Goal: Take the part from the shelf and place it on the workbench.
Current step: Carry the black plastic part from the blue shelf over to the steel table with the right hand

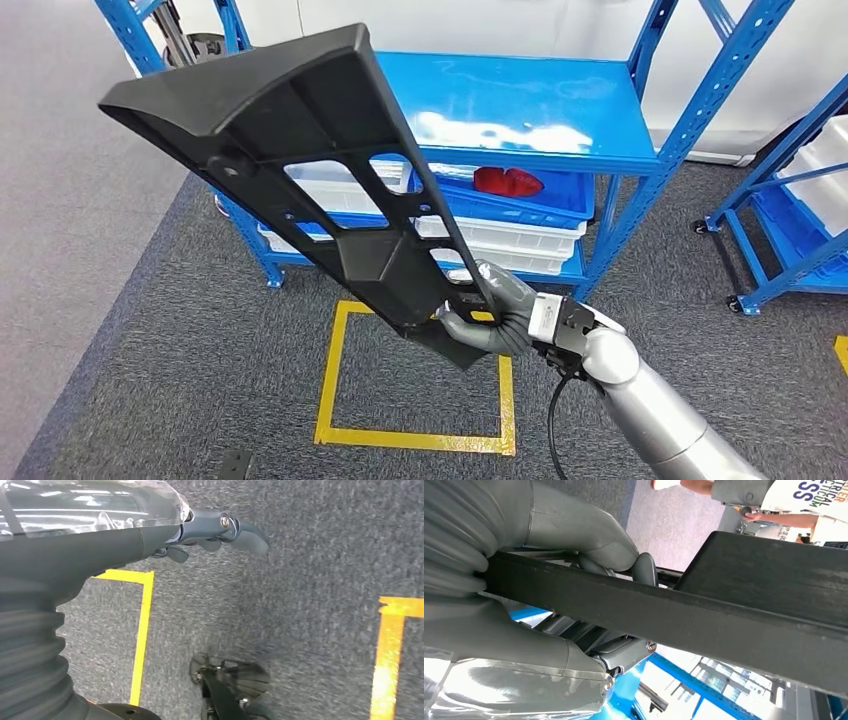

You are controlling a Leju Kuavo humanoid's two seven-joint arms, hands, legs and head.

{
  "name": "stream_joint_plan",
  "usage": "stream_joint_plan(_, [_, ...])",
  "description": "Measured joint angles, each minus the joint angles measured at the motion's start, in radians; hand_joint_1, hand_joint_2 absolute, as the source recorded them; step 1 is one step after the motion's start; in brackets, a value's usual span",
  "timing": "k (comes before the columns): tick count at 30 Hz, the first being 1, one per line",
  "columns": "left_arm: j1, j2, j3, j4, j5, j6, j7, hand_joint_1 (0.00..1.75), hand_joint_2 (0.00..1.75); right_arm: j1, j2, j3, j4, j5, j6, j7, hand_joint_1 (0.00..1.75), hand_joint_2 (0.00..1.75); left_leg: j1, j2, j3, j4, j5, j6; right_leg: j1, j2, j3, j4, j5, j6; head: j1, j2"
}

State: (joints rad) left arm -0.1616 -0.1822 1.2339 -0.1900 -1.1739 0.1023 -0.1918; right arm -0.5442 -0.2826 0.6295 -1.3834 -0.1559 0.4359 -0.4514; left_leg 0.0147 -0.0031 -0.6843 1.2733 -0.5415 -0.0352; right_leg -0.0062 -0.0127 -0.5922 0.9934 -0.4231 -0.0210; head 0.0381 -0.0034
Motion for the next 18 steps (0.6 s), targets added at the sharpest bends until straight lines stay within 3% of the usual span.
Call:
stream_joint_plan(1, [0.0,0.0,0.0,0.0,-0.003,0.002,0.0,0.0,1.75,0.002,-0.001,-0.001,0.0,-0.002,0.0,0.0,1.55,1.75,0.001,0.0,0.041,-0.054,0.027,0.001,0.0,0.0,-0.007,0.004,0.003,0.003,0.0,0.0])
stream_joint_plan(3, [-0.001,0.001,-0.001,0.0,-0.009,0.005,0.0,0.0,1.75,0.007,-0.004,-0.003,-0.001,-0.006,0.0,-0.001,1.55,1.75,0.001,0.0,0.13,-0.192,0.052,0.007,0.001,0.0,-0.017,0.012,0.008,0.01,0.0,0.0])
stream_joint_plan(5, [-0.001,0.001,-0.001,0.0,-0.011,0.007,0.001,0.0,1.75,0.009,-0.008,-0.004,-0.003,-0.007,-0.001,-0.001,1.55,1.75,-0.001,-0.001,0.167,-0.26,0.047,0.019,0.005,0.001,-0.024,0.019,0.015,0.021,0.0,0.0])
stream_joint_plan(7, [0.0,0.001,-0.001,0.0,-0.011,0.009,0.003,0.0,1.75,0.012,-0.011,-0.005,-0.006,-0.008,-0.001,-0.002,1.55,1.75,-0.002,-0.001,0.163,-0.265,0.053,0.033,0.006,0.001,-0.03,0.021,0.02,0.033,0.0,0.0])
stream_joint_plan(9, [-0.001,0.001,-0.001,0.0,-0.011,0.012,0.004,0.0,1.75,0.014,-0.013,-0.005,-0.007,-0.008,-0.002,-0.001,1.55,1.75,0.0,0.001,0.157,-0.269,0.062,0.049,0.002,0.003,-0.045,0.052,-0.004,0.044,0.0,0.0])
stream_joint_plan(10, [-0.001,0.001,-0.001,0.0,-0.011,0.013,0.004,0.0,1.75,0.016,-0.014,-0.005,-0.008,-0.008,-0.003,-0.001,1.55,1.75,0.001,0.002,0.153,-0.27,0.068,0.056,0.0,0.005,-0.064,0.097,-0.034,0.049,0.0,0.0])
stream_joint_plan(12, [0.0,0.001,-0.001,0.0,-0.011,0.014,0.004,0.0,1.75,0.021,-0.015,-0.005,-0.009,-0.009,-0.003,0.0,1.55,1.75,0.001,0.003,0.143,-0.27,0.074,0.062,-0.001,0.007,-0.123,0.238,-0.107,0.056,0.0,0.0])
stream_joint_plan(13, [0.001,0.001,-0.001,0.0,-0.011,0.015,0.004,0.0,1.75,0.025,-0.015,-0.005,-0.009,-0.008,-0.003,0.001,1.55,1.75,0.0,0.003,0.139,-0.269,0.077,0.063,-0.002,0.007,-0.147,0.298,-0.129,0.058,0.0,0.0])
stream_joint_plan(14, [0.003,0.001,-0.001,0.0,-0.011,0.015,0.004,0.0,1.75,0.029,-0.015,-0.005,-0.009,-0.008,-0.003,0.001,1.55,1.75,-0.001,0.002,0.136,-0.269,0.079,0.063,-0.002,0.007,-0.155,0.326,-0.133,0.058,0.0,0.0])
stream_joint_plan(15, [0.004,0.001,-0.001,0.0,-0.011,0.016,0.004,0.0,1.75,0.032,-0.015,-0.005,-0.009,-0.008,-0.003,0.002,1.55,1.75,-0.001,0.001,0.134,-0.268,0.08,0.062,-0.001,0.007,-0.143,0.313,-0.117,0.056,0.0,0.0])
stream_joint_plan(16, [0.004,0.001,-0.001,0.0,-0.011,0.017,0.004,0.0,1.75,0.033,-0.015,-0.005,-0.009,-0.008,-0.004,0.003,1.55,1.75,-0.002,0.001,0.135,-0.268,0.08,0.062,-0.001,0.007,-0.112,0.259,-0.087,0.052,0.0,0.0])
stream_joint_plan(18, [0.004,0.0,-0.001,0.0,-0.011,0.018,0.004,0.0,1.75,0.032,-0.015,-0.007,-0.01,-0.008,-0.005,0.004,1.55,1.75,-0.005,0.0,0.136,-0.267,0.081,0.059,0.004,0.008,-0.033,0.11,-0.03,0.036,0.0,0.0])
